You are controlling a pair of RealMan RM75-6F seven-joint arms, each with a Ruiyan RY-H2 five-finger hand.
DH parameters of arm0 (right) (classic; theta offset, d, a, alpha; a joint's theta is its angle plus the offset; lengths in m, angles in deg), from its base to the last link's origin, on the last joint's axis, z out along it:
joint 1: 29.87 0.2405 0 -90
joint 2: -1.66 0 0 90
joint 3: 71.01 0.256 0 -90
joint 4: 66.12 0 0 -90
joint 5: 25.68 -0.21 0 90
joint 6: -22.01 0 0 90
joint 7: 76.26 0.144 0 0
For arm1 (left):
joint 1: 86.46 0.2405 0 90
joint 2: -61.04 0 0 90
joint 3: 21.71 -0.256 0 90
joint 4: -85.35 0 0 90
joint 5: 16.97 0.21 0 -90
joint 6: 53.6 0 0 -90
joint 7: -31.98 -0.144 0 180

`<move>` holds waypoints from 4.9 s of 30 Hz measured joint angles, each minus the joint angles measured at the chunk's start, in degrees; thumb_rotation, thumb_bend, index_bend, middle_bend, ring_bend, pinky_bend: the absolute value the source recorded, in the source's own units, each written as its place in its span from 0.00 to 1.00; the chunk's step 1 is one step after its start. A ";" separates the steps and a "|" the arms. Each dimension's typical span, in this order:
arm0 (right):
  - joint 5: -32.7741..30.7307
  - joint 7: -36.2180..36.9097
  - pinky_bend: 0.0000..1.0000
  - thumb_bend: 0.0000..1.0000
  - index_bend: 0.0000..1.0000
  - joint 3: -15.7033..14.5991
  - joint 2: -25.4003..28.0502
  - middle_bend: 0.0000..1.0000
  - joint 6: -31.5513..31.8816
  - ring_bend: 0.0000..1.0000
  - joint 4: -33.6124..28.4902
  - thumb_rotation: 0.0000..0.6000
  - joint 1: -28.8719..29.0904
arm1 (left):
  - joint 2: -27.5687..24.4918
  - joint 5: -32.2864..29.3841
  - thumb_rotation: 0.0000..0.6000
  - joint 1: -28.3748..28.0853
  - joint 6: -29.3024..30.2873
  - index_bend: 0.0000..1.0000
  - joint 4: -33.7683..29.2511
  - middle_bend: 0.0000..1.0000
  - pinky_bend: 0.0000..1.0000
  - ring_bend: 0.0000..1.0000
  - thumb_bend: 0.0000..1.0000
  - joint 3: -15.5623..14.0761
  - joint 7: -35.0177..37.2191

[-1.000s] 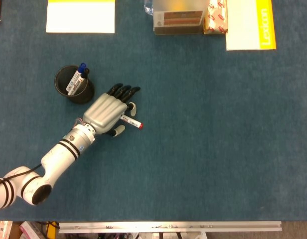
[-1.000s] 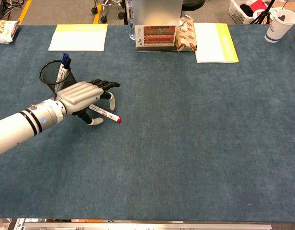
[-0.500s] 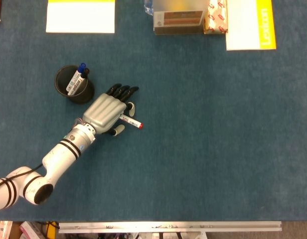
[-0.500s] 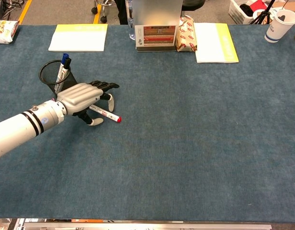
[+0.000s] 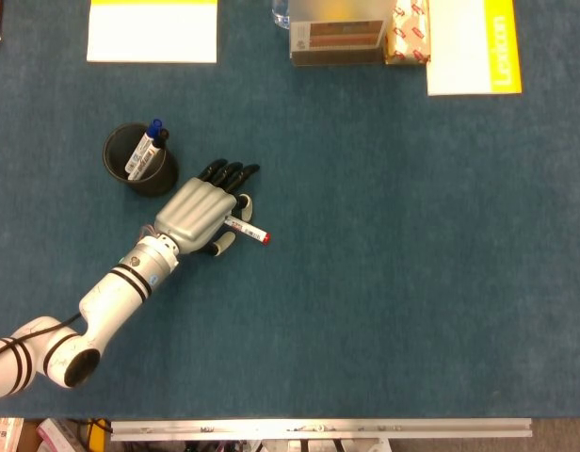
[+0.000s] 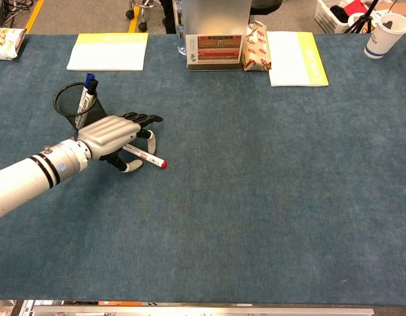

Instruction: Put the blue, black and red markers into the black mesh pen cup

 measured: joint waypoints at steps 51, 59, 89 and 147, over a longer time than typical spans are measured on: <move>-0.42 -0.08 0.62 0.00 0.34 0.11 -0.05 0.33 -0.31 0.42 0.04 1.00 0.12 | -5.04 -10.48 1.00 3.47 4.60 0.52 -20.52 0.00 0.03 0.00 0.41 2.88 -5.37; -0.44 0.02 0.62 0.00 0.34 0.12 -0.01 0.33 -0.24 0.42 0.04 1.00 0.09 | -5.38 -15.41 1.00 3.47 8.12 0.52 -26.44 0.00 0.03 0.00 0.41 7.01 -7.71; -0.60 -0.20 0.62 0.00 0.34 0.13 -0.12 0.33 -0.42 0.42 0.07 1.00 0.15 | -7.28 -20.87 1.00 2.83 16.98 0.53 -26.36 0.00 0.03 0.00 0.43 15.97 -8.64; -1.17 -0.87 0.62 0.00 0.34 0.10 -0.48 0.33 -1.14 0.42 0.15 1.00 0.41 | -8.56 -41.11 1.00 10.40 19.28 0.56 -31.24 0.00 0.03 0.00 0.48 29.07 10.63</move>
